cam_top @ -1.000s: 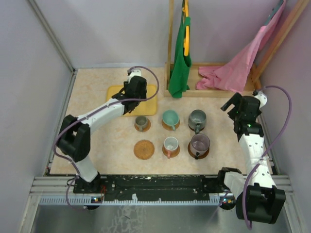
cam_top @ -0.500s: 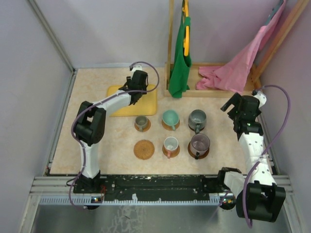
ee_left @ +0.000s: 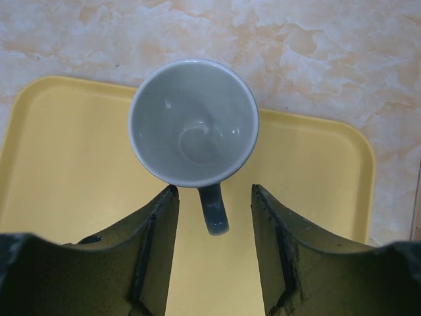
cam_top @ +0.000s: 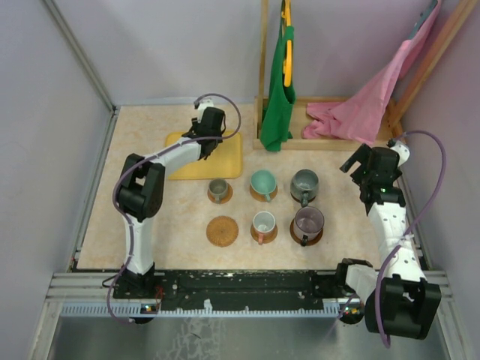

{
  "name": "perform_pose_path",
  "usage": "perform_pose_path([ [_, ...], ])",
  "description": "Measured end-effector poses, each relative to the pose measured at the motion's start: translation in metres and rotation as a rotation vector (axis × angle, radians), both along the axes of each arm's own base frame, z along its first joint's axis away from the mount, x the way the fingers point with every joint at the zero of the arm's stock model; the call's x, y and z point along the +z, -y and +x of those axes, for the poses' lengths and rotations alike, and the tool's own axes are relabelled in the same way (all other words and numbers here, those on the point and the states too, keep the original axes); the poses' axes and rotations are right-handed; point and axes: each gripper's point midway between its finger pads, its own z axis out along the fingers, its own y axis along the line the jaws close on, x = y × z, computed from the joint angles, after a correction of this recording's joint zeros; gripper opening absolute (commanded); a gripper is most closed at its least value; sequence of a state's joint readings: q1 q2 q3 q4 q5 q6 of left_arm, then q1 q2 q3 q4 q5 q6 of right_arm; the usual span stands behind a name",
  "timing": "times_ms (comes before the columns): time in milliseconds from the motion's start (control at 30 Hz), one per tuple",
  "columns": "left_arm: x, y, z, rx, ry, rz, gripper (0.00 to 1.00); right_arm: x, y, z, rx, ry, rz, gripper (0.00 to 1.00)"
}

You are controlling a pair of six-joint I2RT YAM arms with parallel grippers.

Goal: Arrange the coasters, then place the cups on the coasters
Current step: Pick up the cup from the tray.

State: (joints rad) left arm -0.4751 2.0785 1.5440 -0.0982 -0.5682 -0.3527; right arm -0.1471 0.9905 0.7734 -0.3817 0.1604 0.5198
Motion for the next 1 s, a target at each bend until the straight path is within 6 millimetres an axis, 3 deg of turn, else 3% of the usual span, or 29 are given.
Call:
perform_pose_path([
  [600,-0.02,-0.002,0.002,0.029,-0.01,-0.028,0.43,-0.002,0.0,0.0,0.003,-0.008,-0.003,0.91],
  [800,-0.021,-0.002,0.004,0.032,-0.002,-0.031,0.32,-0.002,0.0,0.0,0.006,-0.01,-0.008,0.91],
  [1000,-0.022,-0.005,0.006,0.04,0.004,-0.032,0.29,-0.002,0.0,0.0,0.008,-0.011,-0.01,0.9],
])
